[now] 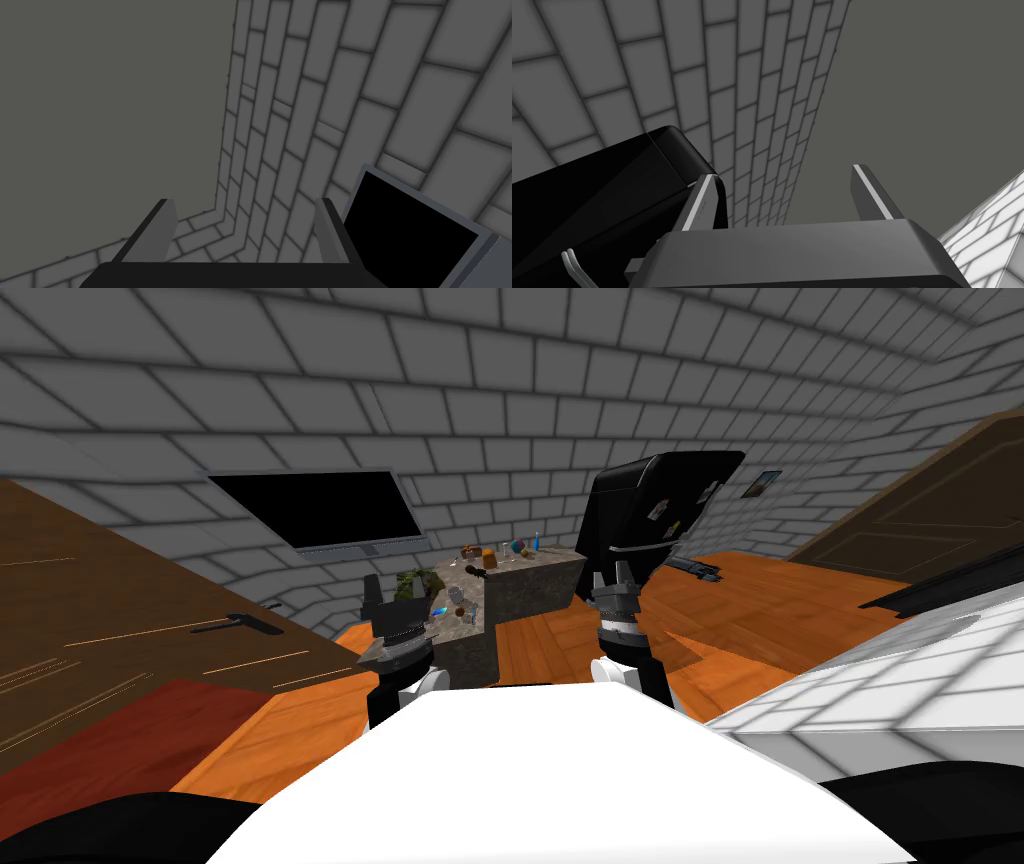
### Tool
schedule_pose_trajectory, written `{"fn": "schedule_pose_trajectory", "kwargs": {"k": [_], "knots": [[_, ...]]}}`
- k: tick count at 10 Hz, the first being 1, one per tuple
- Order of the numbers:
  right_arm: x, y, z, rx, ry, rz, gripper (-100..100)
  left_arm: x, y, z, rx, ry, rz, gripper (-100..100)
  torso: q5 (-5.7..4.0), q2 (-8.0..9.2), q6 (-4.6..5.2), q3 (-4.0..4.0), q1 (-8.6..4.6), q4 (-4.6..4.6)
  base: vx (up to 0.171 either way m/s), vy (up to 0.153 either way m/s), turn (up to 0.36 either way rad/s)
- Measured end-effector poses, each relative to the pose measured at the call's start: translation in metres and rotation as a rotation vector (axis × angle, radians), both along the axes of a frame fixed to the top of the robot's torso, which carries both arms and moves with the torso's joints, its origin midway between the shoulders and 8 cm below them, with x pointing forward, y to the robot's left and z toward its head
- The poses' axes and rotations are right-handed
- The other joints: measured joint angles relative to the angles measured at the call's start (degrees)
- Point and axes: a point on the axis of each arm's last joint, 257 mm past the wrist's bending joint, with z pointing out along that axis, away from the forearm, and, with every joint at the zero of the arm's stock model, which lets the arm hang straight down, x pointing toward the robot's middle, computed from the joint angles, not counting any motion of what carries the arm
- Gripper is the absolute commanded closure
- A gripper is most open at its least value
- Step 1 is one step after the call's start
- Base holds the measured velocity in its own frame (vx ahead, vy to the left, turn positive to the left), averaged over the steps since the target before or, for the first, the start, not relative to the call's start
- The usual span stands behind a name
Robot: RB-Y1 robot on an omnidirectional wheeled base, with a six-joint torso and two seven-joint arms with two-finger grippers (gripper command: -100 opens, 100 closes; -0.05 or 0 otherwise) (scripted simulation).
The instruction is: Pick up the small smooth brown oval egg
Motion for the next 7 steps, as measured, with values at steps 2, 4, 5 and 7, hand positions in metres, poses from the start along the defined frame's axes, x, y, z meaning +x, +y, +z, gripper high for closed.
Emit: {"fn": "schedule_pose_trajectory", "kwargs": {"k": [2, 4, 5, 7], "knots": [[0.000, 0.000, 0.000, 0.000, 0.000, 0.000, 0, 0.004, 0.000, -0.002, 0.029, 0.024, -0.012, -100, 0.00, 0.02, 0.01, 0.01, 0.02, 0.00, -0.006, 0.001, -0.102], [0.000, 0.000, 0.000, 0.000, 0.000, 0.000, 0, 0.010, 0.005, -0.008, 0.059, 0.065, -0.021, -100, 0.01, 0.04, 0.01, 0.02, 0.03, 0.01, -0.011, 0.001, -0.121], [0.000, 0.000, 0.000, 0.000, 0.000, 0.000, 0, 0.016, 0.009, -0.012, 0.072, 0.091, -0.023, -100, 0.01, 0.04, 0.01, 0.02, 0.03, 0.01, -0.012, -0.002, -0.166], [0.000, 0.000, 0.000, 0.000, 0.000, 0.000, 0, 0.022, 0.017, -0.017, 0.085, 0.133, -0.022, -100, 0.01, 0.04, -0.01, 0.02, 0.02, 0.01, -0.009, 0.001, -0.077]]}}
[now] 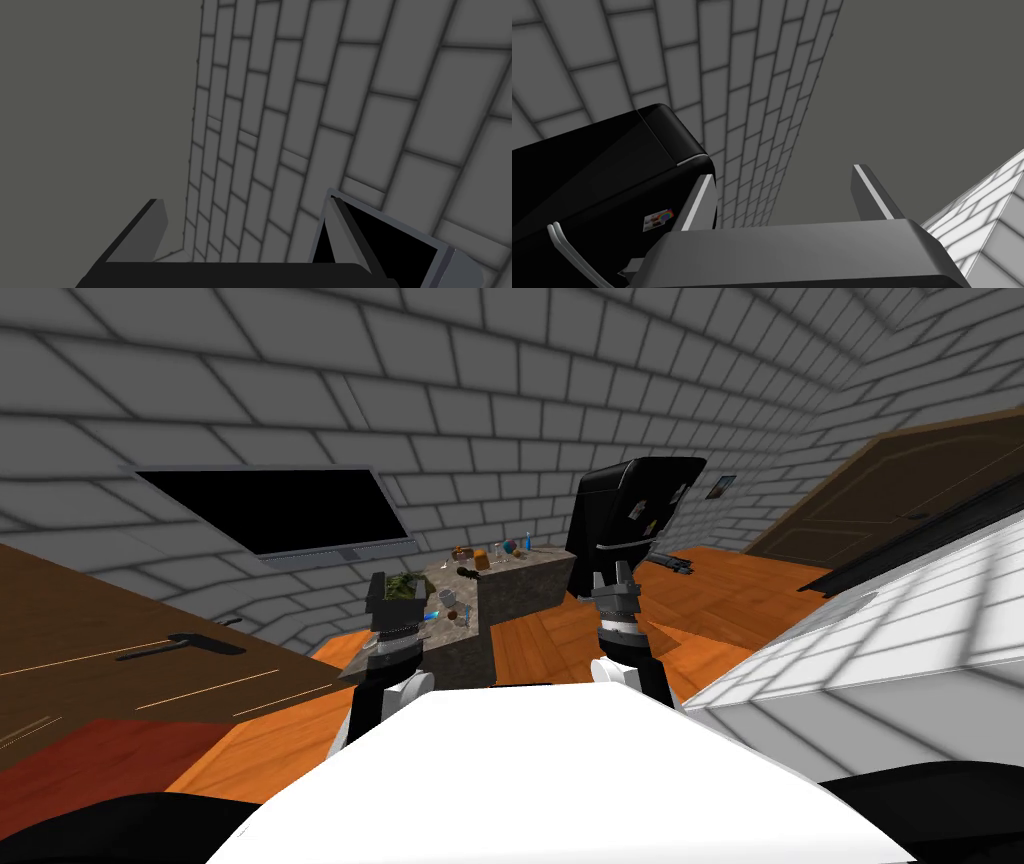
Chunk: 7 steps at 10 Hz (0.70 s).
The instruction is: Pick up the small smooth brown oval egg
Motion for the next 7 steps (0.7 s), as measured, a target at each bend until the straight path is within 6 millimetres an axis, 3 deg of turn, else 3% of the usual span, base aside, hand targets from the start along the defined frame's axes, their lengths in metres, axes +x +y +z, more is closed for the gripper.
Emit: {"fn": "schedule_pose_trajectory", "kwargs": {"k": [7], "knots": [[0.000, 0.000, 0.000, 0.000, 0.000, 0.000, 0, 0.023, 0.046, -0.020, 0.002, 0.160, 0.053, -100, -0.01, 0.03, 0.02, 0.02, -0.02, 0.01, -0.015, -0.003, -0.135]]}}
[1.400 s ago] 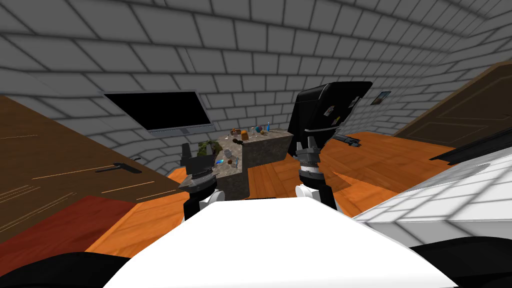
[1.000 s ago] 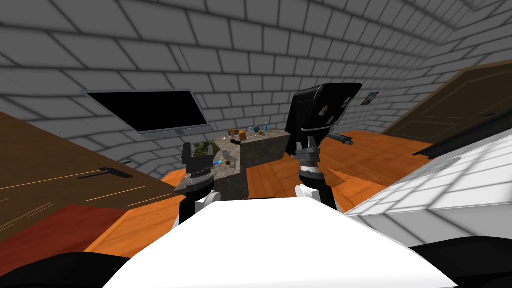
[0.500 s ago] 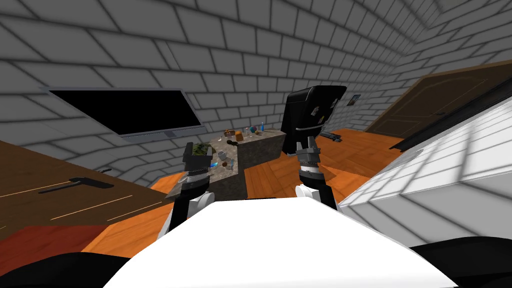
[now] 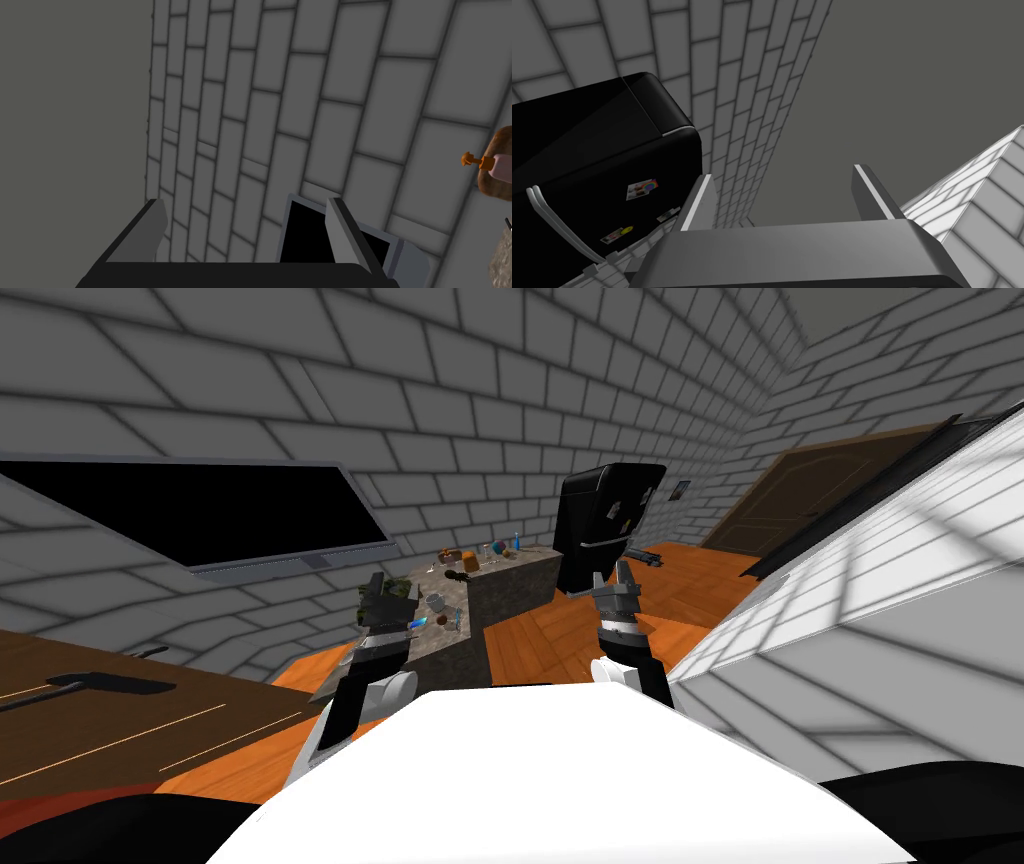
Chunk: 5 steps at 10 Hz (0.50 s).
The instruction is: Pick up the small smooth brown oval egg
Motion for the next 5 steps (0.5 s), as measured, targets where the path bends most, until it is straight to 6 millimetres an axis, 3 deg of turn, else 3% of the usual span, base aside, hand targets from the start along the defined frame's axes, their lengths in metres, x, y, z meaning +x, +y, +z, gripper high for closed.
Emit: {"fn": "schedule_pose_trajectory", "kwargs": {"k": [5], "knots": [[0.000, 0.000, 0.000, 0.000, 0.000, 0.000, 0, 0.009, 0.035, -0.017, -0.031, 0.100, 0.054, -100, 0.00, -0.02, -0.03, -0.01, 0.00, 0.00, -0.015, -0.007, -0.127]]}}
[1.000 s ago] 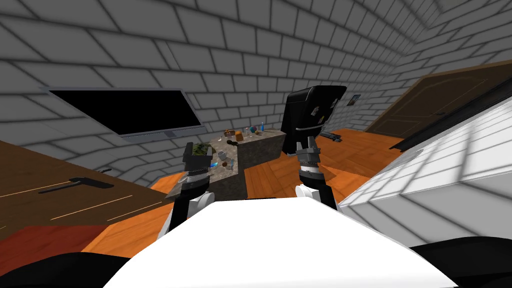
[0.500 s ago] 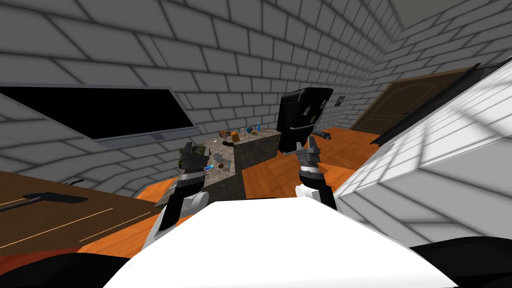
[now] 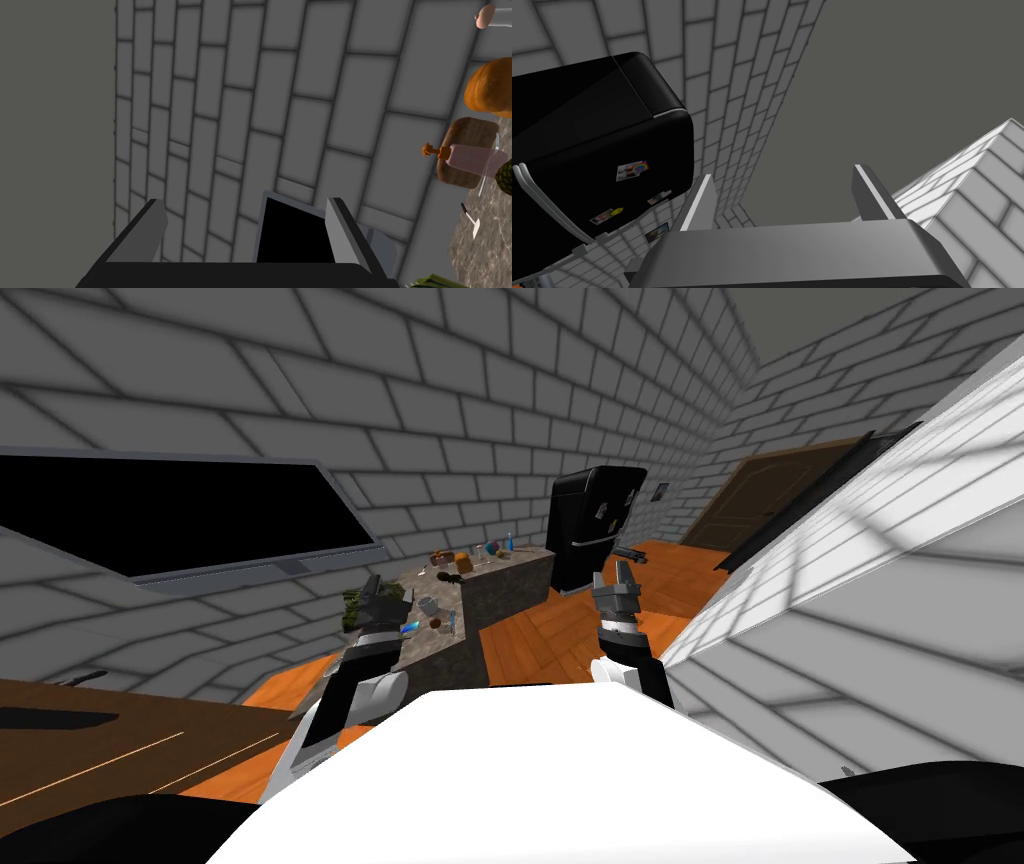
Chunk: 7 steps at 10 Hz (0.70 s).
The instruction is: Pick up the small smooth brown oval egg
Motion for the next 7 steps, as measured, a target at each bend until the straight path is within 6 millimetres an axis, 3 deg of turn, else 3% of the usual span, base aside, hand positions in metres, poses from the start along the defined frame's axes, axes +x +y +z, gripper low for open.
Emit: {"fn": "schedule_pose_trajectory", "kwargs": {"k": [7], "knots": [[0.000, 0.000, 0.000, 0.000, 0.000, 0.000, 0, 0.000, 0.064, -0.028, -0.081, 0.146, 0.111, -100, 0.00, -0.01, 0.01, -0.01, -0.01, 0.00, -0.012, -0.007, -0.131]]}}
